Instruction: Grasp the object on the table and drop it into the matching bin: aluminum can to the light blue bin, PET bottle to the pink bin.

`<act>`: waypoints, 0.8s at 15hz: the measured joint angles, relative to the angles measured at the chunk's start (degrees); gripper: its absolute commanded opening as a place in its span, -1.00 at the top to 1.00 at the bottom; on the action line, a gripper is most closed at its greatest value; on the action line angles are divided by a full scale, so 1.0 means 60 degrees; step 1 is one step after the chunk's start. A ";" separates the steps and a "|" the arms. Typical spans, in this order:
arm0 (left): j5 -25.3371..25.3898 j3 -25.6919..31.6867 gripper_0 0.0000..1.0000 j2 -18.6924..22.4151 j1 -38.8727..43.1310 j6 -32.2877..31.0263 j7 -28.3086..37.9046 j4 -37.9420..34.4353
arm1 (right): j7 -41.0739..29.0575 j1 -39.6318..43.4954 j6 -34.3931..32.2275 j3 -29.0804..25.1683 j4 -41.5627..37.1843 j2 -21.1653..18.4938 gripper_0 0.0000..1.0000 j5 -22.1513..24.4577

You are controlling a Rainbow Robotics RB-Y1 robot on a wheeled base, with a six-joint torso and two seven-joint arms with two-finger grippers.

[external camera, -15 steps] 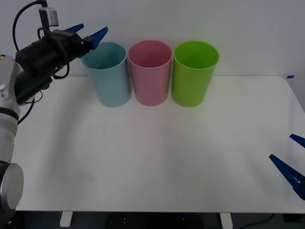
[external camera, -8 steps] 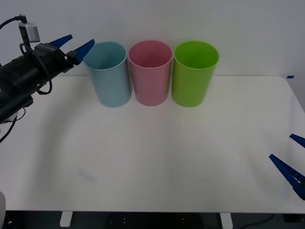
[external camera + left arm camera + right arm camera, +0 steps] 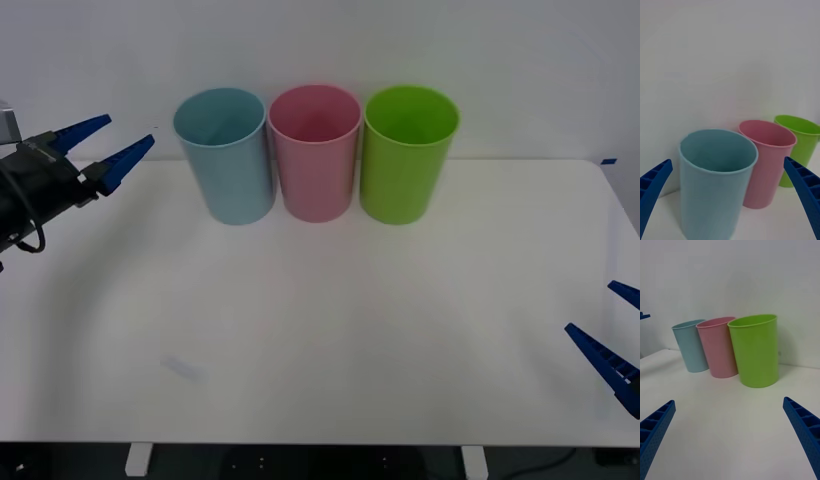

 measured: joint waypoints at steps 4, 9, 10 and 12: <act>0.0259 0.0390 -1.00 0.0244 0.0943 -0.0566 -0.0273 -0.0518 | 0.0000 0.0000 0.0000 0.0000 0.0000 0.0000 -1.00 0.0000; 0.0890 0.0624 -1.00 0.0760 0.1927 -0.1160 -0.1143 -0.0594 | 0.0000 0.0000 0.0000 0.0000 0.0000 0.0000 -1.00 0.0000; 0.0929 0.0774 -1.00 0.0854 0.2079 -0.1375 -0.1210 -0.0597 | 0.0000 0.0000 0.0000 0.0000 0.0000 0.0000 -1.00 0.0000; 0.0932 0.1164 -1.00 0.1006 0.2400 -0.1899 -0.1285 -0.0595 | 0.0001 0.0000 0.0000 0.0000 0.0000 0.0000 -1.00 0.0000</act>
